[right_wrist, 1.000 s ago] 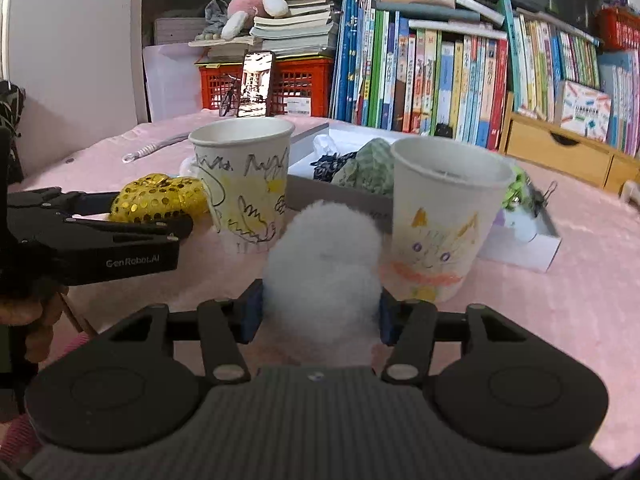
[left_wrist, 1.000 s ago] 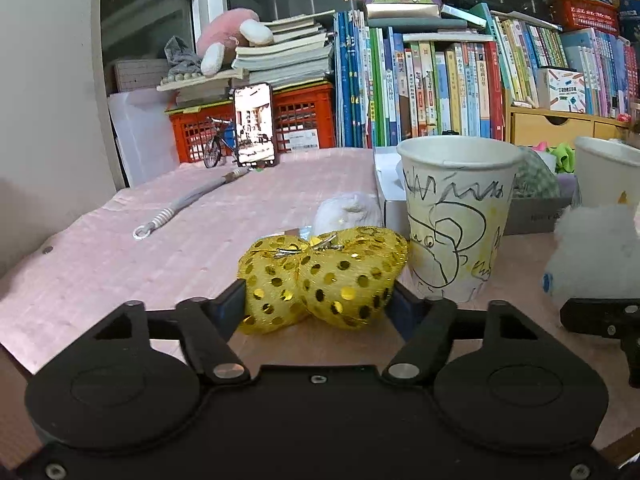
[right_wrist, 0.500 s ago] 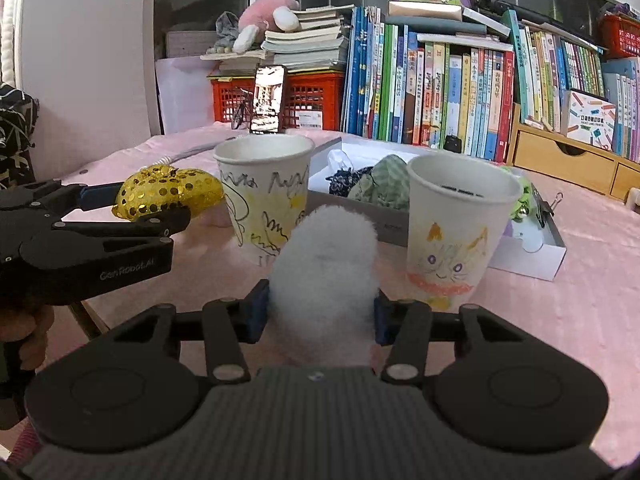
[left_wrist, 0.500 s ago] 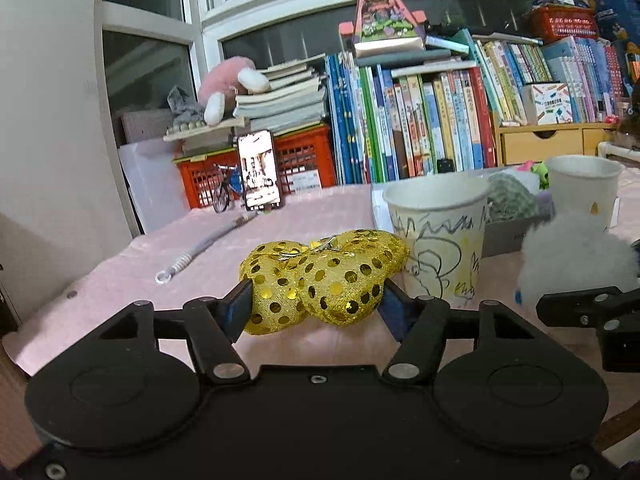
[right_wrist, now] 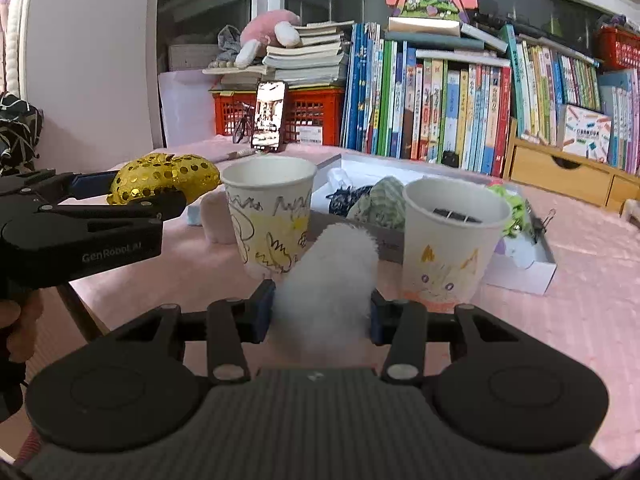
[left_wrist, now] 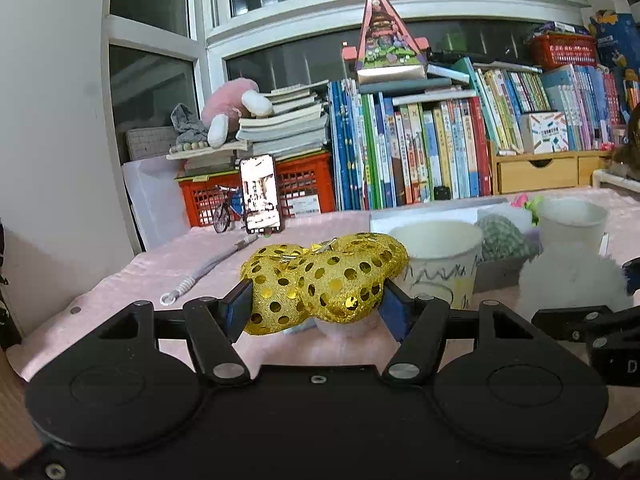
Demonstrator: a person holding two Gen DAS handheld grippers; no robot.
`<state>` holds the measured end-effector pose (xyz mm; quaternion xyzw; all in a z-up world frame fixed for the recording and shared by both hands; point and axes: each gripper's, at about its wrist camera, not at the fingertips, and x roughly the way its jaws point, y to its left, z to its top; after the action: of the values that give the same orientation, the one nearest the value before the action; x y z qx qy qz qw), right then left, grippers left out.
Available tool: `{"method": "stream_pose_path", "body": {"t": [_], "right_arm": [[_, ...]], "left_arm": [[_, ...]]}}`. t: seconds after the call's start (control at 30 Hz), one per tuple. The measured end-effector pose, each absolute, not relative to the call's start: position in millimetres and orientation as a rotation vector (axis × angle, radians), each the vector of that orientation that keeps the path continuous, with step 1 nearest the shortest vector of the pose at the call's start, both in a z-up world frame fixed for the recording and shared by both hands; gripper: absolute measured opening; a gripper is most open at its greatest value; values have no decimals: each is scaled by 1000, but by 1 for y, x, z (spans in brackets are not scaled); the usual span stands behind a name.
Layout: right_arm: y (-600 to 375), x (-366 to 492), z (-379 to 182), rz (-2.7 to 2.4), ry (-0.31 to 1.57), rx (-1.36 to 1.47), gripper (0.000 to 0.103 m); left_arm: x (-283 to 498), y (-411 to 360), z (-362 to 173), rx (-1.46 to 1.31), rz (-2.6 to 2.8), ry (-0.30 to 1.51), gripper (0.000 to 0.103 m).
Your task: Organize soft objects
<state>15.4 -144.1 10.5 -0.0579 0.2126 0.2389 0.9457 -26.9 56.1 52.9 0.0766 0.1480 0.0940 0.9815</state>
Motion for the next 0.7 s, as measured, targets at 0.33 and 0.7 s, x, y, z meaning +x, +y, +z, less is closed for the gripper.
{"method": "stream_pose_path", "body": {"t": [0.33, 0.7], "right_arm": [[-156, 17, 44, 481, 341, -84, 49], [-158, 31, 65, 470, 286, -87, 49]], "left_arm": [[-21, 51, 86, 148, 126, 247, 63], [10, 36, 105, 151, 74, 256, 64]]}}
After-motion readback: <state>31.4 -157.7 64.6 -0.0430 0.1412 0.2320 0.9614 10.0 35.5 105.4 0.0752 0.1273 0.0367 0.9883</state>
